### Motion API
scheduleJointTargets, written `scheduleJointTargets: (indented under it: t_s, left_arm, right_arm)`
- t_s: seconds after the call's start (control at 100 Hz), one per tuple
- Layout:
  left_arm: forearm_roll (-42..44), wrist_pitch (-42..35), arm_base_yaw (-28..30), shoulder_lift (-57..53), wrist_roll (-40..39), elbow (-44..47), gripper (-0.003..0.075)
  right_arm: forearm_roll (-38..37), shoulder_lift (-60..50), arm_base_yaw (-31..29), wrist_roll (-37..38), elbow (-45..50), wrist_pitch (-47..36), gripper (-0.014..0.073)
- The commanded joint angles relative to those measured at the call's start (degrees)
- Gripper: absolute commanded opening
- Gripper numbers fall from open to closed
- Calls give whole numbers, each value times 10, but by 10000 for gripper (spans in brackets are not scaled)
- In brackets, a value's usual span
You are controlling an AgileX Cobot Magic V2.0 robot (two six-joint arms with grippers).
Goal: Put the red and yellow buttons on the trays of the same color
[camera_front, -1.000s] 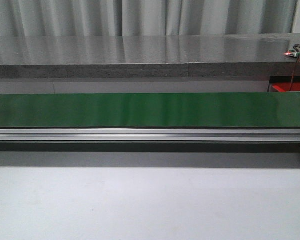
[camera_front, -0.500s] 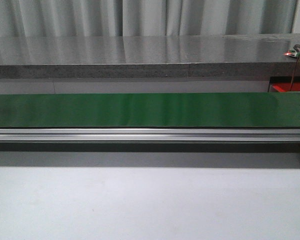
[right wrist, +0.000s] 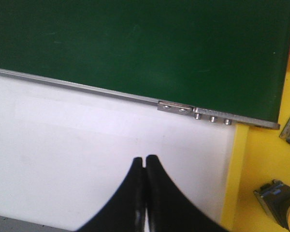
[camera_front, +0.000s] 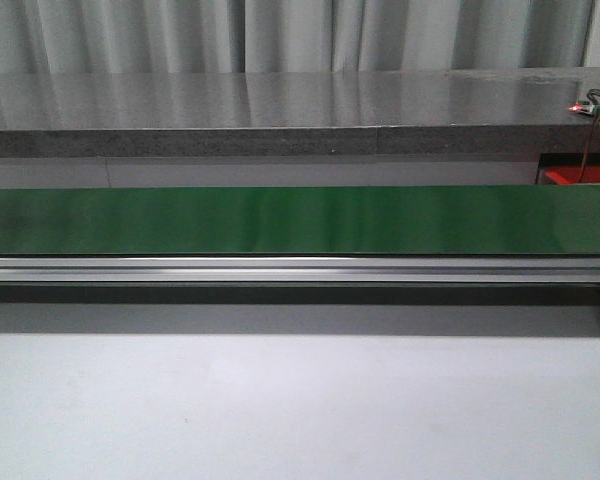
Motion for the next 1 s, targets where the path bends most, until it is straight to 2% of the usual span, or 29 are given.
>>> scheduleJointTargets:
  t_s: [0.0,0.27,0.44,0.62,0.99]
  left_arm:
    - [2,-28,24,-31,0,-20,474]
    - [8,-29,135,-30,0,-20,474]
    - [19,-17,180,-7,0,-20,474]
    - [71,-10,191,35,0,-20,474]
    - [73,-36,191,101,0,-20,474]
  right_arm:
    - [-1,-15,-1,-4,-18,-22,-74]
    - [-1,-15,-1,-4,-18,-22,-74]
    - [-1,-15,-1,-4,-18,-22,-74]
    - [-1,-15,-1,-4,-18,-22,-74]
    - [-1,-15,-1,-4,-18,-22,-74]
